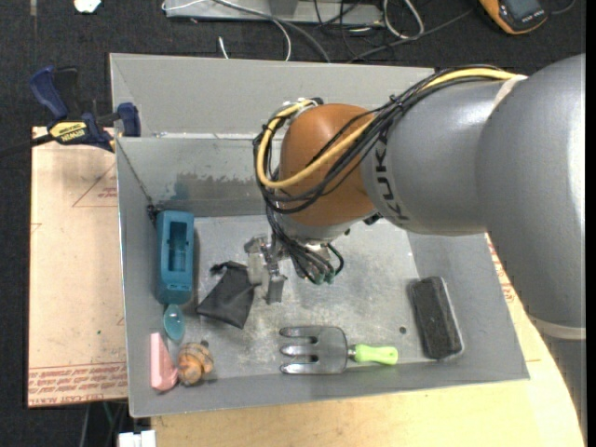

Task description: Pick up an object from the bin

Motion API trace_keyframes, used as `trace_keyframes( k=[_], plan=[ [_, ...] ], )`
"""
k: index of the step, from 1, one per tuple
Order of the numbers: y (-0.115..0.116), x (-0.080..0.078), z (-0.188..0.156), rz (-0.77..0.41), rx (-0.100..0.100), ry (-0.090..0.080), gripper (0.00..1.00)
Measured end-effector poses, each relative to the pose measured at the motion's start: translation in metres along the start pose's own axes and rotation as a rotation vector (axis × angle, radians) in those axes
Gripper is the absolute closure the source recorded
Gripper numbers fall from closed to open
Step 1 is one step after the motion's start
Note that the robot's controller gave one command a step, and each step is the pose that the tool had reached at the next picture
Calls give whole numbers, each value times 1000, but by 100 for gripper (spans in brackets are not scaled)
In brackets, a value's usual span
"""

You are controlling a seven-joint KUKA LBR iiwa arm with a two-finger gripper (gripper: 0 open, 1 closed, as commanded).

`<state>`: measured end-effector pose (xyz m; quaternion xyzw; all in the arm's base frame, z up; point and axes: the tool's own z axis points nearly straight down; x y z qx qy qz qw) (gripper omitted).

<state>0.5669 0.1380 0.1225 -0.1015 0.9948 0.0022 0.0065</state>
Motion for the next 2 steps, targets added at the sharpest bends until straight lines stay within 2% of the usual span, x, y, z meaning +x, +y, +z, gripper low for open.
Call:
trace_keyframes(
  k=[1, 2],
  plan=[
    [-7, -22, -84, 18, -1, -1, 100],
    [1, -20, -166, 14, -1, 0, 100]
  ],
)
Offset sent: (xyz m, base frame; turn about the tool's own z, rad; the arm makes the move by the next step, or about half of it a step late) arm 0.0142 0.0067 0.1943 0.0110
